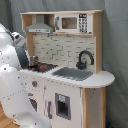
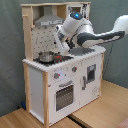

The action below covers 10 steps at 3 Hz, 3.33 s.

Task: Play with the kitchen

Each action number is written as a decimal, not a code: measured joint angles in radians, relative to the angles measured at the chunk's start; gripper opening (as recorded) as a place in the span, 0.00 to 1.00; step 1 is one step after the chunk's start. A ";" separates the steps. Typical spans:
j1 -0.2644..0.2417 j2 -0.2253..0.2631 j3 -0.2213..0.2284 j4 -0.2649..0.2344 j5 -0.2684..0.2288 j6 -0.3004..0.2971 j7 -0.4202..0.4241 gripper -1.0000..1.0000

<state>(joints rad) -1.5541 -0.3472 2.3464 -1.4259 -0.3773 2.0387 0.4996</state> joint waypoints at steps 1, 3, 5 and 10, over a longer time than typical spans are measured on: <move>-0.025 -0.001 0.000 0.016 0.103 -0.012 -0.035 1.00; -0.093 -0.056 0.003 0.073 0.305 -0.028 -0.145 1.00; -0.157 -0.142 0.004 0.157 0.462 -0.056 -0.251 1.00; -0.337 -0.246 0.072 0.318 0.620 -0.269 -0.513 1.00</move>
<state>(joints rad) -1.8910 -0.5935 2.4184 -1.1077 0.2424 1.7694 -0.0130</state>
